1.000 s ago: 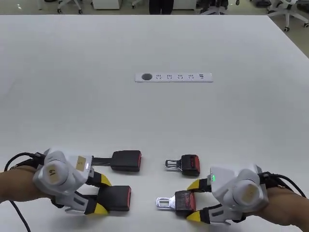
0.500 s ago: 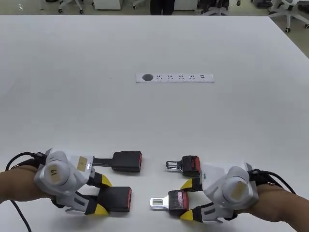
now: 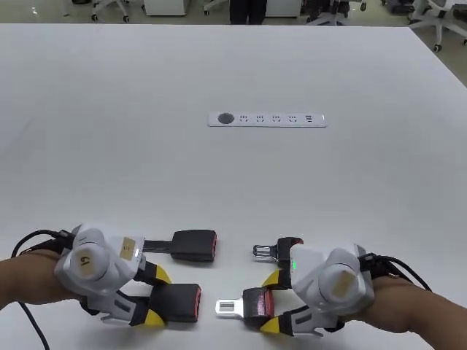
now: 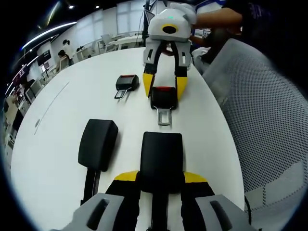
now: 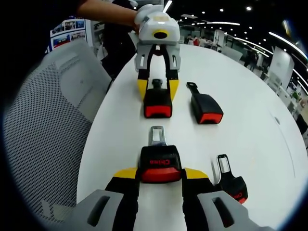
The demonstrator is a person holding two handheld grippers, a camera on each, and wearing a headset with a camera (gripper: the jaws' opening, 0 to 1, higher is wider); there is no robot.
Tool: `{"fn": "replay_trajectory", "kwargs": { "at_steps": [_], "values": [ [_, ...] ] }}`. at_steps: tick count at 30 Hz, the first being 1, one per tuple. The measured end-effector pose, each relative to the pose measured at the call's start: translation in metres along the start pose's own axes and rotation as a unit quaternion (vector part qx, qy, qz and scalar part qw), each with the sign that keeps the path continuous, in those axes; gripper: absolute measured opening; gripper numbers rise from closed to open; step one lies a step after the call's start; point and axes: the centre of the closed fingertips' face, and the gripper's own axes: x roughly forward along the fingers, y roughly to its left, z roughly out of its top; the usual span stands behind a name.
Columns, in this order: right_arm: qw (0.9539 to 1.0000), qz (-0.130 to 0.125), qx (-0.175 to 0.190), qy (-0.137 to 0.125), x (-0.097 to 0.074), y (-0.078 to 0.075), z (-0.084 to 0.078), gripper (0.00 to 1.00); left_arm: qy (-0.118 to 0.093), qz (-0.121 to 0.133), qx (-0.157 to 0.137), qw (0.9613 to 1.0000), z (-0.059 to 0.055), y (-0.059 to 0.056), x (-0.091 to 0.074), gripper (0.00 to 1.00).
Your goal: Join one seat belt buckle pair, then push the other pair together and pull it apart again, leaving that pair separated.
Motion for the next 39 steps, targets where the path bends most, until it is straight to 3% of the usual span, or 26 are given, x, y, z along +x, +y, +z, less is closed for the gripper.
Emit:
{"fn": "replay_trajectory", "kwargs": {
  "at_steps": [15, 26, 39],
  "values": [
    [0.9999, 0.006, 0.007, -0.007, 0.013, -0.001, 0.017, 0.31, 0.001, 0.002, -0.001, 1.0000, -0.004, 0.002, 0.000, 0.33],
    [0.9999, 0.007, 0.007, -0.012, 0.024, -0.003, 0.029, 0.31, 0.000, 0.004, -0.005, 1.0000, 0.001, 0.000, 0.000, 0.33],
    [1.0000, 0.003, 0.000, -0.009, 0.024, -0.002, 0.027, 0.30, 0.000, 0.007, -0.005, 1.0000, 0.000, 0.001, 0.000, 0.33]
  ]
}}
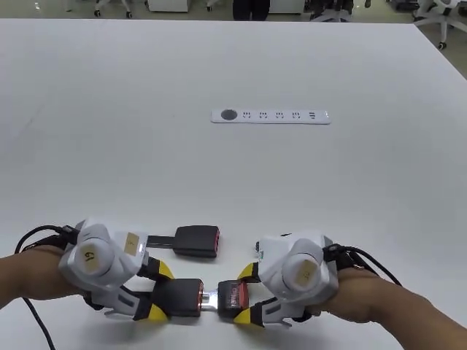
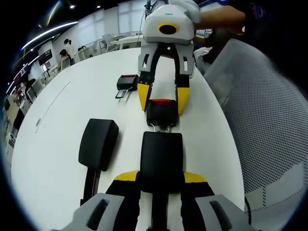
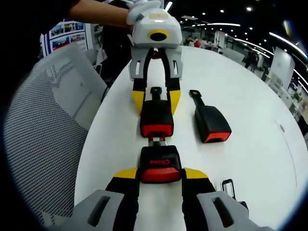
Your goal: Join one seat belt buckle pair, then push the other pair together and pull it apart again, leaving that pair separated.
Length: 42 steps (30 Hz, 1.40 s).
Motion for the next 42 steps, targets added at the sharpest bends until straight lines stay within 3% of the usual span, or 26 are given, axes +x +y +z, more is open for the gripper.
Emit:
{"fn": "replay_trajectory", "kwargs": {
  "at_steps": [22, 42],
  "values": [
    [0.9996, -0.008, 0.024, 0.014, 0.001, 0.000, 0.001, 0.28, 0.007, 0.006, -0.005, 0.9999, -0.002, 0.002, 0.001, 0.32],
    [0.9994, -0.011, 0.030, 0.016, 0.013, 0.002, 0.011, 0.28, 0.018, 0.007, -0.004, 0.9998, -0.002, 0.001, 0.002, 0.32]
  ]
}}
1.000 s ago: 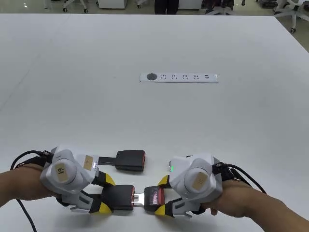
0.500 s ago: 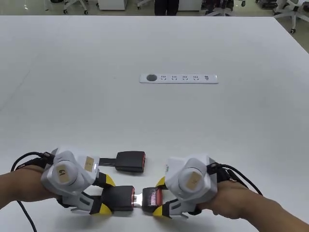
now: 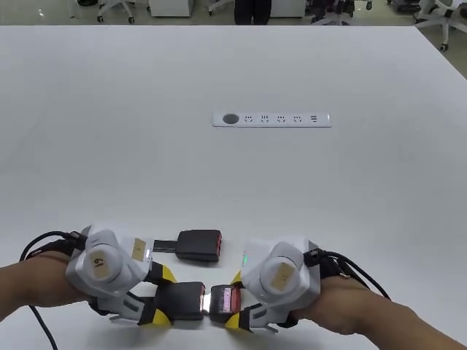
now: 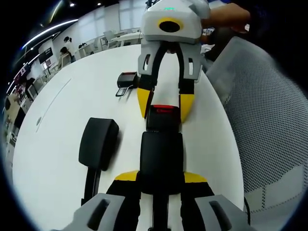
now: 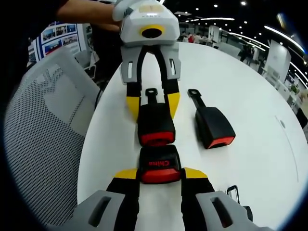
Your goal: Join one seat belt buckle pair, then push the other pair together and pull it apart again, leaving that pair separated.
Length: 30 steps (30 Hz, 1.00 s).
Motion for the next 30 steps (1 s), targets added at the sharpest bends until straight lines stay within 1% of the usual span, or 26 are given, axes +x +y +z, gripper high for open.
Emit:
{"fn": "replay_trajectory", "kwargs": {
  "at_steps": [1, 2, 3, 4, 8, 13, 16, 19, 20, 21, 23, 24, 25, 28, 30],
  "values": [
    [1.0000, 0.000, 0.000, 0.000, 0.0008, 0.0003, 0.0010, 0.28, 0.002, 0.000, 0.001, 1.0000, 0.0020, -0.0004, 0.0002, 0.32],
    [0.9998, 0.006, 0.014, 0.013, 0.0011, 0.0025, -0.0043, 0.28, 0.006, -0.001, -0.001, 1.0000, 0.0009, -0.0008, -0.0001, 0.32],
    [1.0000, 0.001, 0.003, 0.009, 0.0030, -0.0023, -0.0040, 0.28, 0.005, 0.000, 0.000, 1.0000, 0.0012, -0.0004, 0.0008, 0.32],
    [1.0000, 0.001, 0.005, 0.007, 0.0031, -0.0032, -0.0046, 0.28, 0.005, 0.000, 0.000, 1.0000, 0.0015, -0.0002, 0.0012, 0.32],
    [1.0000, 0.001, -0.001, 0.006, 0.0052, -0.0033, -0.0042, 0.29, 0.007, 0.000, 0.002, 1.0000, -0.0001, 0.0004, 0.0015, 0.32],
    [0.9999, 0.007, -0.008, -0.003, 0.0049, -0.0055, -0.0023, 0.29, 0.007, -0.003, 0.009, 0.9999, -0.0014, 0.0003, 0.0020, 0.32],
    [0.9999, 0.008, -0.003, -0.012, 0.0042, -0.0060, -0.0015, 0.29, 0.012, -0.005, 0.016, 0.9998, 0.0007, 0.0001, 0.0030, 0.32],
    [0.9999, 0.004, -0.009, -0.003, 0.0072, -0.0066, 0.0006, 0.29, 0.021, -0.008, 0.022, 0.9995, 0.0017, -0.0008, 0.0037, 0.32],
    [1.0000, 0.003, -0.008, -0.002, 0.0058, -0.0044, 0.0012, 0.29, 0.025, -0.008, 0.023, 0.9994, 0.0014, -0.0003, 0.0037, 0.32],
    [1.0000, 0.004, -0.008, -0.004, 0.0055, -0.0057, 0.0012, 0.29, 0.026, -0.008, 0.022, 0.9994, -0.0002, 0.0001, 0.0028, 0.32],
    [0.9999, 0.008, -0.005, -0.013, 0.0043, -0.0059, 0.0002, 0.29, 0.014, -0.009, 0.020, 0.9997, -0.0018, -0.0001, 0.0016, 0.32],
    [0.9998, 0.010, -0.005, -0.018, 0.0041, -0.0056, 0.0006, 0.29, 0.011, -0.008, 0.019, 0.9997, -0.0021, 0.0002, 0.0015, 0.32],
    [0.9998, 0.011, 0.002, -0.019, 0.0057, -0.0066, 0.0014, 0.29, 0.010, -0.009, 0.011, 0.9998, -0.0024, 0.0005, 0.0014, 0.33],
    [0.9998, 0.012, -0.007, -0.015, 0.0042, -0.0038, 0.0010, 0.30, 0.013, -0.009, 0.015, 0.9998, -0.0014, -0.0003, 0.0016, 0.33],
    [0.9997, 0.011, -0.008, -0.020, 0.0039, -0.0043, 0.0009, 0.30, 0.008, -0.009, 0.011, 0.9999, -0.0017, -0.0002, 0.0014, 0.33]
  ]
}}
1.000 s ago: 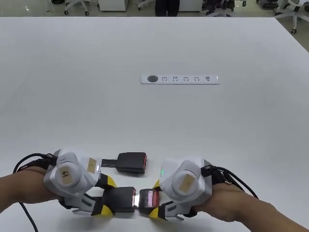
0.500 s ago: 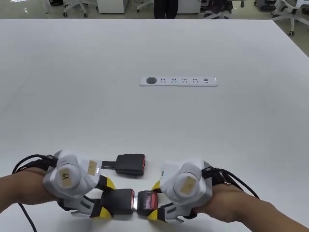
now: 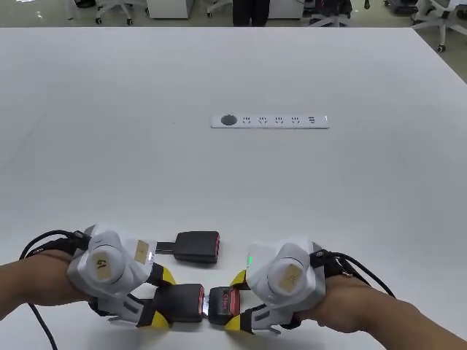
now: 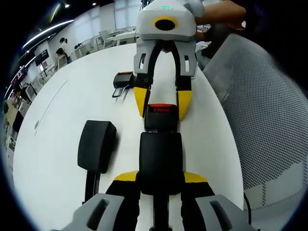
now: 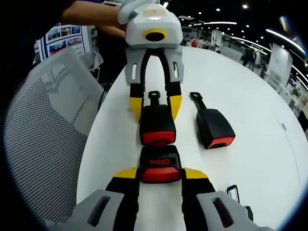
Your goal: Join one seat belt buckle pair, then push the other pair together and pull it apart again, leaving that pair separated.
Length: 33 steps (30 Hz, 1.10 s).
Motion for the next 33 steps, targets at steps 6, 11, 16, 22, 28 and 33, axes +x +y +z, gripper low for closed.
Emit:
{"fn": "replay_trajectory", "kwargs": {
  "at_steps": [6, 11, 16, 22, 28, 33],
  "values": [
    [0.9999, 0.000, -0.009, 0.009, -0.003, 0.002, 0.002, 0.30, 0.005, -0.004, 0.006, 1.0000, 0.004, -0.002, 0.001, 0.33],
    [0.9999, 0.002, -0.014, 0.000, -0.004, 0.001, 0.002, 0.30, -0.001, -0.005, 0.001, 1.0000, 0.002, -0.002, 0.000, 0.33],
    [1.0000, 0.003, -0.006, -0.004, -0.007, 0.004, 0.004, 0.31, 0.002, 0.001, 0.016, 0.9999, 0.001, -0.001, 0.000, 0.33],
    [0.9994, 0.000, -0.035, -0.004, -0.006, 0.005, 0.001, 0.32, 0.004, 0.004, 0.019, 0.9998, 0.002, 0.000, -0.001, 0.34],
    [0.9993, 0.001, -0.035, -0.016, -0.009, 0.005, 0.005, 0.34, 0.001, 0.009, 0.007, 0.9999, 0.008, 0.003, -0.006, 0.36],
    [0.9993, -0.002, -0.031, -0.021, -0.016, 0.003, 0.011, 0.39, -0.007, 0.013, -0.006, 0.9999, 0.019, 0.005, -0.014, 0.39]
  ]
}}
